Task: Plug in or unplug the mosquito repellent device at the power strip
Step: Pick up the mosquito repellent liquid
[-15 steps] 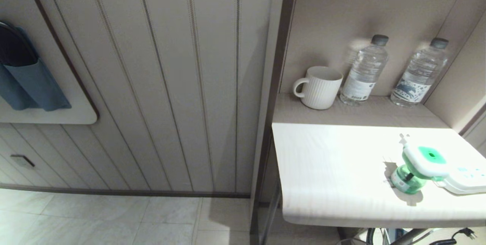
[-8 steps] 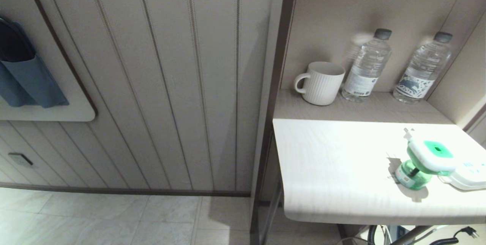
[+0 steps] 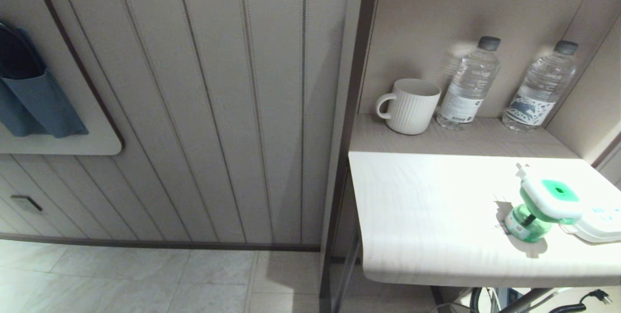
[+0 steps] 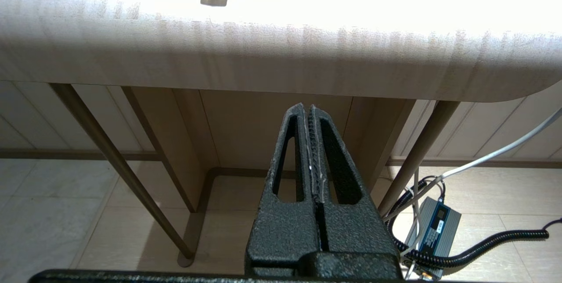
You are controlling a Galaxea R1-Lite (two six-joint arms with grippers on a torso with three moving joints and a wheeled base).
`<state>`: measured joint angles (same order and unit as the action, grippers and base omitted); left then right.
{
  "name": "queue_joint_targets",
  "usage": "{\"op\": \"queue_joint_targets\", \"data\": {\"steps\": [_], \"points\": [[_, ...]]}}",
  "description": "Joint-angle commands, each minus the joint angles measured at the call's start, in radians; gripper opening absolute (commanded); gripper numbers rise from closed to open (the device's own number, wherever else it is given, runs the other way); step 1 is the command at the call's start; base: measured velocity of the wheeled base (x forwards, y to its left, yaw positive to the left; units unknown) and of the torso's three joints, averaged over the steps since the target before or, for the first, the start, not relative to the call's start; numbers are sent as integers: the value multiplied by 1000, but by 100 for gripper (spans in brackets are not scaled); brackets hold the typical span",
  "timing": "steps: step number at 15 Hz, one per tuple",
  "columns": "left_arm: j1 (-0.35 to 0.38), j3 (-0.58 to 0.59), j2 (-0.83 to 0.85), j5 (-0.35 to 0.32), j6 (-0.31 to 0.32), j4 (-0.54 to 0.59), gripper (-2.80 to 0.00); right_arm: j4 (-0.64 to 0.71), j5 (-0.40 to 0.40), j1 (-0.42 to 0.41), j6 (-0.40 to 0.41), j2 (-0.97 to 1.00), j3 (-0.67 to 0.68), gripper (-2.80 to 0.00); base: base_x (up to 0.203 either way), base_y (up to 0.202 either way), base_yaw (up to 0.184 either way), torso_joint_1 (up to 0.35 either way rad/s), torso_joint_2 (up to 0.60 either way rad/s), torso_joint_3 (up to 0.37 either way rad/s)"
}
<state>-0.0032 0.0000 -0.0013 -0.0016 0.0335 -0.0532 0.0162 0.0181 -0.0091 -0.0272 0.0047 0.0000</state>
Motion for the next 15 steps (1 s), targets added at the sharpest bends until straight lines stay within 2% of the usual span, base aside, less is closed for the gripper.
{"op": "queue_joint_targets", "data": {"steps": [1, 8, 10, 15], "points": [[0, 0, 1, 0, 0, 0, -280, -1, 0, 0, 0, 0, 0, -280, 0, 0, 0, 0, 0, 0], [0, 0, 1, 0, 0, 0, -280, -5, -1, 0, 10, 1, 0, -280, 0, 0, 0, 0, 0, 0], [0, 0, 1, 0, 0, 0, -280, -2, -8, 0, 93, 1, 0, -280, 0, 0, 0, 0, 0, 0], [0, 0, 1, 0, 0, 0, -280, 5, -32, 1, 148, 7, -14, -280, 0, 0, 0, 0, 0, 0]]}}
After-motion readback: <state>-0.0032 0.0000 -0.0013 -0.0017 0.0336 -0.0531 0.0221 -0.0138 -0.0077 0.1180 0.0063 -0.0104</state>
